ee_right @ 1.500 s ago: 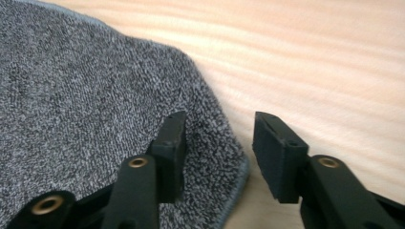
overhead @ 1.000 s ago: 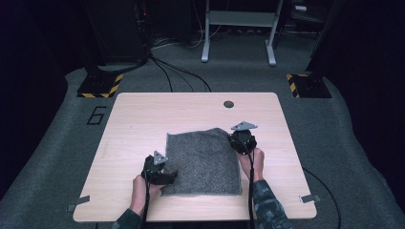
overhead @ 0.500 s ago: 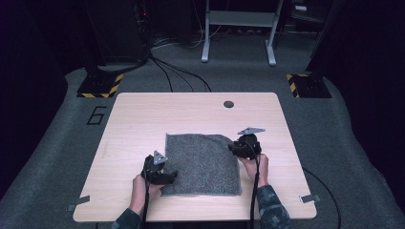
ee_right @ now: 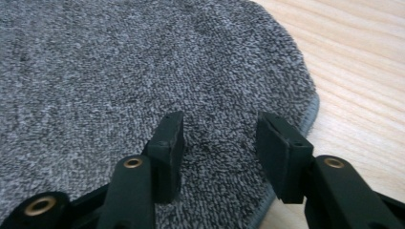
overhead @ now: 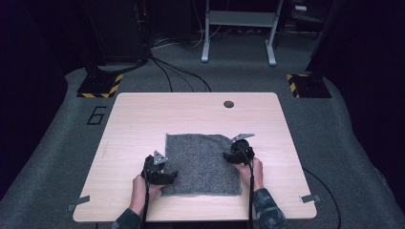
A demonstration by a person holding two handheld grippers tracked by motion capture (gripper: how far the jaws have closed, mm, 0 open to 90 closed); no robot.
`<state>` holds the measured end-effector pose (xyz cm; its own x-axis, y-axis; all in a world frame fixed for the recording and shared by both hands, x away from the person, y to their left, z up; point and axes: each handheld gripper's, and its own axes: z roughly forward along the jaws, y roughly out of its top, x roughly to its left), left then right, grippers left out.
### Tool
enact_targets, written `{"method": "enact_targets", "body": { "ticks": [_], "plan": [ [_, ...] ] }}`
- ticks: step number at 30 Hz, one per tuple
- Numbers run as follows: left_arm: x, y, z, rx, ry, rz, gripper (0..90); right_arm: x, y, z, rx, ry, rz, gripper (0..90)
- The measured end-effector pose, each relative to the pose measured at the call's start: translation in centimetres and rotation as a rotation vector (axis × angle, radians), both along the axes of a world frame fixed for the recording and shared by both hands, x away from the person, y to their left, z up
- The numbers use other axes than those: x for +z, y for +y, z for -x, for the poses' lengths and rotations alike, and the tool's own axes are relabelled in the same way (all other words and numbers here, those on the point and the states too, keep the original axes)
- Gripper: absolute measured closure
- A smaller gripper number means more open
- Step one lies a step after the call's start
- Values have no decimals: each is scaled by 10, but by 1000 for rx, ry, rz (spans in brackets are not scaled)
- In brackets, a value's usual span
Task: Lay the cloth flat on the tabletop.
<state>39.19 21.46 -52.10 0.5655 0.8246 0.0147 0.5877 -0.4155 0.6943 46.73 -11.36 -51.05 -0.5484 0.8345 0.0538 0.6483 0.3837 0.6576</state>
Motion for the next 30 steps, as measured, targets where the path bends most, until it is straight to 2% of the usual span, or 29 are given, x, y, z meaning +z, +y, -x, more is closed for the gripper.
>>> {"method": "enact_targets", "body": {
  "ticks": [3,4,12,15,17,20,21,22,26,27,28,30],
  "plan": [
    [0,-3,1,-2,-3,1,238,0,0,-1,10,-12,26,521],
    [0,-6,1,-13,0,-3,238,0,-1,-2,-4,-13,45,503],
    [1,-12,-3,-43,8,-13,235,0,-11,-4,-26,-15,49,482],
    [2,-13,-5,-38,14,0,209,1,-12,-3,-33,-18,65,455],
    [5,-10,-8,-40,20,46,196,2,-13,-1,-41,-11,66,402],
    [13,-5,-15,-23,8,50,173,8,-18,6,-48,-33,25,329],
    [17,-1,-22,-5,7,67,167,11,-19,10,-54,-38,15,308],
    [20,2,-26,-7,5,55,162,14,-19,13,-46,-48,8,288],
    [26,8,-38,10,19,73,156,23,-14,26,-30,-60,-20,225],
    [27,10,-42,15,23,82,155,25,-13,29,3,-75,-19,212],
    [29,13,-50,27,24,89,154,30,-5,39,0,-75,-47,185],
    [29,14,-53,36,36,99,154,31,3,47,44,-82,-49,165]
  ]
}}
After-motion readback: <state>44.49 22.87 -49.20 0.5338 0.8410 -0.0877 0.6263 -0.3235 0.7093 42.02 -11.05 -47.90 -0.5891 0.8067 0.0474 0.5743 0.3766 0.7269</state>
